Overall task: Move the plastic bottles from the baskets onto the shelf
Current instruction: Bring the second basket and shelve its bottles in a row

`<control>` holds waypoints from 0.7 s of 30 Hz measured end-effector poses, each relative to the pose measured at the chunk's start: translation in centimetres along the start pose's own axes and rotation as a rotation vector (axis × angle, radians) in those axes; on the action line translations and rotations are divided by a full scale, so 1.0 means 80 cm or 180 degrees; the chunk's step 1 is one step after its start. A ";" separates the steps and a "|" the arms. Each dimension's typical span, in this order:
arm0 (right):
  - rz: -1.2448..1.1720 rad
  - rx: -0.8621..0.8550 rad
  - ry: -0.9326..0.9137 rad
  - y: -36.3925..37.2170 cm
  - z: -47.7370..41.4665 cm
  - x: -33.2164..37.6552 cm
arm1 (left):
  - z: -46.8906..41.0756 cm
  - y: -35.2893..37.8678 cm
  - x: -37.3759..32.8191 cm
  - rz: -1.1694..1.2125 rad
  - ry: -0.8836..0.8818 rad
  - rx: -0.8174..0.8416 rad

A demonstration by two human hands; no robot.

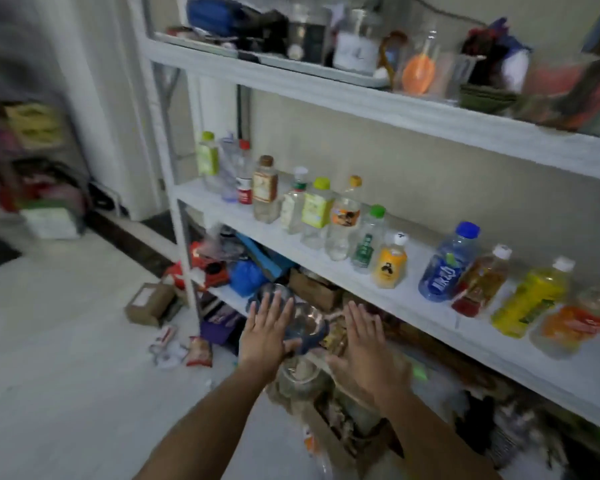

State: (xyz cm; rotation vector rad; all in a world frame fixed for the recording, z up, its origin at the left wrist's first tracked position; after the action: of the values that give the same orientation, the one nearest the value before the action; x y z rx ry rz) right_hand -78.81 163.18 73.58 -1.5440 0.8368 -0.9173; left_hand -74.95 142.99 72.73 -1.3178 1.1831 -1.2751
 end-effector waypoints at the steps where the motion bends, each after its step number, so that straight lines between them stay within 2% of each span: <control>1: -0.0005 0.0042 -0.0202 0.005 -0.014 0.048 | 0.027 -0.006 0.052 -0.0013 -0.0274 -0.0058; 3: 0.0011 0.0019 -0.0735 0.017 -0.041 0.155 | 0.094 -0.025 0.155 0.0018 -0.0907 -0.0186; 5: -0.0009 0.0062 -0.1261 0.023 -0.055 0.267 | 0.167 -0.027 0.250 -0.0176 -0.1445 -0.0548; 10: -0.0160 0.0096 -0.2366 0.028 -0.042 0.526 | 0.378 -0.022 0.406 -0.0691 -0.2839 -0.0121; 13: -0.0247 0.0141 -0.3162 0.025 0.003 0.656 | 0.505 -0.029 0.446 -0.0754 -0.3466 -0.0207; 14: -0.0351 0.0132 -0.3389 0.027 0.018 0.689 | 0.542 -0.026 0.451 -0.0560 -0.3663 -0.0111; 16: -0.0415 -0.0183 -0.3847 0.037 0.046 0.748 | 0.614 -0.008 0.458 -0.0258 -0.4017 0.0063; 21: -0.0457 0.0306 -0.4616 0.065 0.124 0.863 | 0.753 0.021 0.443 0.0122 -0.4987 0.0138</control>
State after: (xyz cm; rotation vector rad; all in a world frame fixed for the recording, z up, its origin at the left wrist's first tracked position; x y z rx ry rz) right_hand -39.03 105.66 75.54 -1.6869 -0.3632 0.2087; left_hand -14.82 107.32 72.78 -1.6303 0.0317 0.0213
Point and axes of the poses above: each hand's wrist, its own z-axis away from the middle knuckle, its own y-axis out of the palm, x = y × z, the point moved 3 cm from there along -z, towards the middle knuckle, and after that the axes turned 7 degrees about -z, right-handed, at the moved point
